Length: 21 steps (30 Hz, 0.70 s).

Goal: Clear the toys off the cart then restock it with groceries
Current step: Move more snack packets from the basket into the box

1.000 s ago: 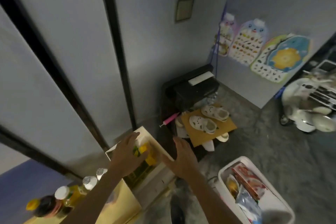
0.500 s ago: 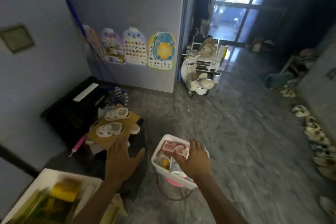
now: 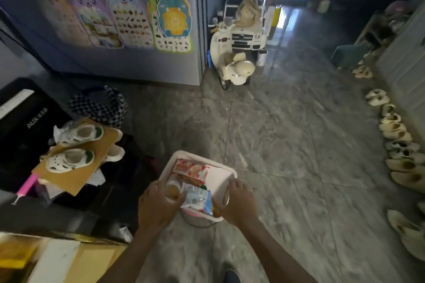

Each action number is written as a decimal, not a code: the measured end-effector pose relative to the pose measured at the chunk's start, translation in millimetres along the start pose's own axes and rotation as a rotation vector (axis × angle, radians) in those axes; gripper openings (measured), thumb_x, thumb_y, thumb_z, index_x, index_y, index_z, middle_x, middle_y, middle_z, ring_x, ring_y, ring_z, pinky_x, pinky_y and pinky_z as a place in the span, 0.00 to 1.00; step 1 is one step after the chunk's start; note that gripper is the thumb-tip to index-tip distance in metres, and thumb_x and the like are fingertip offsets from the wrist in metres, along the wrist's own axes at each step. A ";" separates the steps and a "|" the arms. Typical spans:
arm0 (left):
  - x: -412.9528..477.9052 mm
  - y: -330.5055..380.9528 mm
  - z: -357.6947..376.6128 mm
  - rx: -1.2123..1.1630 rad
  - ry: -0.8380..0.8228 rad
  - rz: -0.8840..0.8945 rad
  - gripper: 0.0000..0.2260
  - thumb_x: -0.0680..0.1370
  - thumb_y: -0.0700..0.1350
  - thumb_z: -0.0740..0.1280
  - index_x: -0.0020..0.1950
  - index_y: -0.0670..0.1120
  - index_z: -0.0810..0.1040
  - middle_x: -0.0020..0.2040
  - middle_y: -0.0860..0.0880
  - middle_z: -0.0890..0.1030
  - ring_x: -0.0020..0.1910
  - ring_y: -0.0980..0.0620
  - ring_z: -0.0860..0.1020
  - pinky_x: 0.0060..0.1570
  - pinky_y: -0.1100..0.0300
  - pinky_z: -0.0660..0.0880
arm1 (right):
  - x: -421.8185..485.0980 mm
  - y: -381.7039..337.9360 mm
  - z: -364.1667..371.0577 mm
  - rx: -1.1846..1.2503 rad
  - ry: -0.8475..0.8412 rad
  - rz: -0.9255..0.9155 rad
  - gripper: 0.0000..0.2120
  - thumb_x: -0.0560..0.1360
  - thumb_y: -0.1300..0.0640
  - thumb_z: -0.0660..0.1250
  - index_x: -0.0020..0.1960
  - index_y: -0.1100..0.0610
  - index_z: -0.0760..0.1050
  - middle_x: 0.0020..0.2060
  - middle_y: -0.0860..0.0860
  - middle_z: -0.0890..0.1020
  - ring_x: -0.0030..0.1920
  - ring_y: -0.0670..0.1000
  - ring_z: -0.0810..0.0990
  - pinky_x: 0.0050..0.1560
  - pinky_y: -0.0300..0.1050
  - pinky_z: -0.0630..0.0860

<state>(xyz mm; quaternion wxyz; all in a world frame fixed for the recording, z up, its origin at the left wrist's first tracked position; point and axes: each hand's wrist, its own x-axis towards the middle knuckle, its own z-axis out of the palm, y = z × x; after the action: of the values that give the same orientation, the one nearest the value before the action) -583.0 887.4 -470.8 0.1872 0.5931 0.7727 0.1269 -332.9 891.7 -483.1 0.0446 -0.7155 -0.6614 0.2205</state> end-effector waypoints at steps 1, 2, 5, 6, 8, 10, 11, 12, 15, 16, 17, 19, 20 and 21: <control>6.4 -6.0 17.1 0.003 -0.024 -0.032 0.43 0.70 0.82 0.59 0.68 0.50 0.76 0.62 0.50 0.79 0.62 0.45 0.80 0.62 0.45 0.76 | 10.7 2.8 9.9 -0.014 -0.023 -0.003 0.45 0.72 0.25 0.58 0.77 0.58 0.66 0.72 0.55 0.75 0.68 0.58 0.75 0.63 0.54 0.77; 13.2 -11.4 33.8 0.008 -0.046 -0.055 0.44 0.69 0.83 0.59 0.69 0.50 0.76 0.63 0.50 0.79 0.63 0.45 0.79 0.62 0.44 0.76 | 22.3 4.7 20.2 -0.029 -0.043 -0.010 0.44 0.72 0.26 0.58 0.76 0.57 0.67 0.71 0.55 0.76 0.66 0.58 0.76 0.61 0.54 0.78; 35.2 -23.3 80.6 0.000 -0.103 -0.109 0.45 0.68 0.82 0.62 0.74 0.51 0.73 0.70 0.49 0.77 0.68 0.45 0.76 0.66 0.43 0.74 | 66.8 8.4 58.0 -0.076 -0.128 -0.049 0.43 0.72 0.27 0.60 0.75 0.57 0.68 0.71 0.55 0.76 0.67 0.59 0.76 0.62 0.55 0.79; 44.5 -28.0 97.3 -0.010 -0.123 -0.127 0.46 0.68 0.81 0.63 0.76 0.52 0.71 0.72 0.49 0.76 0.70 0.45 0.75 0.68 0.43 0.72 | 85.3 9.7 73.9 -0.084 -0.151 -0.062 0.44 0.73 0.27 0.60 0.76 0.56 0.67 0.73 0.56 0.75 0.70 0.59 0.75 0.65 0.57 0.78; 62.3 -40.5 133.4 -0.023 -0.156 -0.143 0.48 0.67 0.82 0.64 0.79 0.54 0.67 0.75 0.51 0.73 0.71 0.45 0.74 0.69 0.43 0.71 | 124.2 10.6 106.3 -0.102 -0.188 -0.097 0.46 0.73 0.25 0.61 0.79 0.56 0.63 0.77 0.55 0.71 0.75 0.60 0.70 0.72 0.59 0.73; 82.2 -59.7 178.5 0.017 -0.164 -0.086 0.49 0.66 0.86 0.60 0.77 0.55 0.68 0.73 0.50 0.75 0.69 0.45 0.76 0.65 0.45 0.75 | 164.4 10.1 142.7 -0.124 -0.206 -0.139 0.49 0.73 0.22 0.60 0.82 0.54 0.60 0.80 0.54 0.67 0.77 0.59 0.67 0.75 0.61 0.69; 93.2 -68.0 202.2 0.064 -0.178 -0.015 0.51 0.65 0.87 0.58 0.77 0.54 0.70 0.73 0.49 0.75 0.70 0.44 0.76 0.65 0.45 0.76 | 183.9 8.9 159.9 -0.120 -0.208 -0.147 0.50 0.73 0.22 0.61 0.83 0.54 0.59 0.81 0.53 0.66 0.78 0.59 0.66 0.75 0.61 0.68; 103.7 -72.8 222.7 0.108 -0.194 0.058 0.53 0.65 0.88 0.56 0.79 0.54 0.70 0.75 0.47 0.75 0.73 0.42 0.74 0.68 0.44 0.74 | 202.1 6.5 177.0 -0.107 -0.203 -0.160 0.51 0.73 0.21 0.61 0.83 0.53 0.58 0.81 0.53 0.65 0.78 0.59 0.66 0.75 0.60 0.68; 131.1 -76.8 264.3 0.140 -0.365 0.127 0.63 0.59 0.90 0.55 0.85 0.54 0.57 0.84 0.47 0.62 0.83 0.44 0.60 0.82 0.44 0.58 | 251.4 2.7 227.3 -0.092 -0.144 -0.228 0.47 0.70 0.21 0.65 0.78 0.49 0.62 0.77 0.52 0.70 0.74 0.59 0.70 0.67 0.59 0.76; 137.1 -79.4 273.4 0.146 -0.407 0.134 0.65 0.58 0.90 0.57 0.86 0.53 0.52 0.86 0.48 0.57 0.85 0.44 0.55 0.83 0.44 0.53 | 266.5 3.7 242.9 -0.096 -0.123 -0.246 0.46 0.70 0.21 0.67 0.77 0.48 0.63 0.76 0.52 0.71 0.73 0.59 0.71 0.66 0.59 0.77; 139.9 -83.3 281.3 0.155 -0.430 0.150 0.65 0.58 0.88 0.60 0.86 0.54 0.49 0.87 0.49 0.53 0.86 0.45 0.51 0.82 0.44 0.50 | 278.5 4.1 255.7 -0.105 -0.111 -0.261 0.47 0.69 0.21 0.68 0.77 0.49 0.63 0.76 0.53 0.71 0.73 0.60 0.71 0.66 0.59 0.77; 144.0 -96.7 294.6 0.144 -0.438 0.166 0.64 0.59 0.85 0.64 0.86 0.56 0.45 0.87 0.50 0.47 0.86 0.46 0.48 0.81 0.42 0.49 | 296.4 5.4 274.1 -0.139 -0.116 -0.271 0.53 0.66 0.20 0.69 0.79 0.50 0.60 0.77 0.55 0.68 0.76 0.62 0.67 0.72 0.61 0.73; 145.3 -102.5 297.9 0.133 -0.426 0.172 0.63 0.59 0.83 0.65 0.86 0.58 0.45 0.87 0.51 0.46 0.86 0.46 0.48 0.81 0.42 0.51 | 302.2 6.4 280.4 -0.154 -0.130 -0.265 0.55 0.65 0.20 0.70 0.80 0.51 0.59 0.78 0.55 0.67 0.77 0.63 0.65 0.74 0.62 0.70; 147.1 -106.7 298.7 0.133 -0.407 0.185 0.60 0.60 0.82 0.66 0.86 0.59 0.46 0.87 0.52 0.46 0.85 0.47 0.49 0.80 0.41 0.53 | 306.7 7.4 284.5 -0.160 -0.137 -0.264 0.55 0.65 0.21 0.71 0.80 0.51 0.59 0.77 0.55 0.66 0.77 0.64 0.64 0.75 0.62 0.68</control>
<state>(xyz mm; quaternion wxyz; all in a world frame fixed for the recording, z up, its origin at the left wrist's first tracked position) -577.6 993.3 -804.0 0.2874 0.6856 0.6682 -0.0297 -424.1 1122.3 -820.1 -0.0291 -0.6069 -0.7666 0.2076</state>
